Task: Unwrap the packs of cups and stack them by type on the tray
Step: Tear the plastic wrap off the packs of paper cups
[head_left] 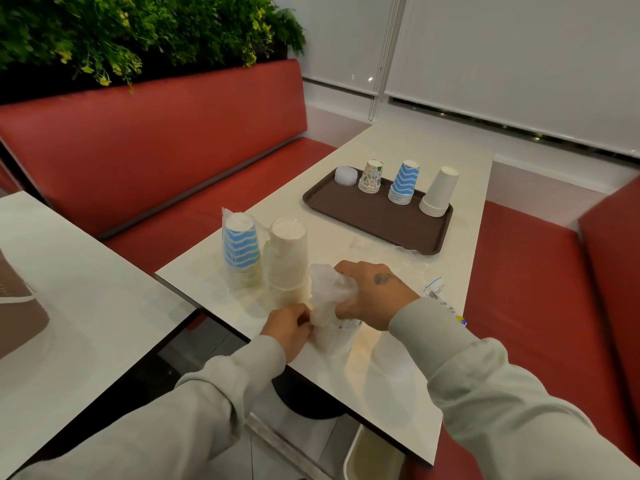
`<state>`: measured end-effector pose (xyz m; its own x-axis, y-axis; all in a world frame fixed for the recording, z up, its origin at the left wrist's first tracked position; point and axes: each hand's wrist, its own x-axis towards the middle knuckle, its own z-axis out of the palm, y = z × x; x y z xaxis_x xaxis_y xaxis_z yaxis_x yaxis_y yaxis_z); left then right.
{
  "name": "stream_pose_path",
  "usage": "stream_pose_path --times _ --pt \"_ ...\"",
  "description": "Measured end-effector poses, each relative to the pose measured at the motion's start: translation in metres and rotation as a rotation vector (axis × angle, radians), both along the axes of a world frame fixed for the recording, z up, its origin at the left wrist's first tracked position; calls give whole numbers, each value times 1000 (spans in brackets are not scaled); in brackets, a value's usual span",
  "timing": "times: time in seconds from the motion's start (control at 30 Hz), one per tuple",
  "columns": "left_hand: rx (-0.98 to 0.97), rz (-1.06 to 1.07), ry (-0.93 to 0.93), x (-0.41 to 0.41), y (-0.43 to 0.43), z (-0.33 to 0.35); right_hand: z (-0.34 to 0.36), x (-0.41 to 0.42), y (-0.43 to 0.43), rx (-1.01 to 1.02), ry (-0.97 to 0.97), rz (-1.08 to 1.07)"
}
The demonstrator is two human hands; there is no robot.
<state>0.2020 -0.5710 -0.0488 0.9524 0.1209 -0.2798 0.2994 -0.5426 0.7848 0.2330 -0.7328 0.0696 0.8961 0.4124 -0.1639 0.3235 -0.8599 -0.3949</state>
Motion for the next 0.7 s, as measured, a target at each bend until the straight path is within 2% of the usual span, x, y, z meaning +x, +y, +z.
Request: stream_pose_path --times 0.13,0.3,0.47,0.57,0.7 --pt "-171 75 -30 -7 -5 5 0 0 1 -29 -48 -20" --pt "-260 177 -113 -11 -5 13 1 -3 4 -70 -99 -4" --pt "-420 137 -150 -3 -4 40 6 -4 4 -101 -98 16" --pt "-454 115 -174 -5 -11 50 7 -3 3 -99 -66 6" --pt "-484 187 -243 -7 -15 63 7 -3 3 -106 -54 5"
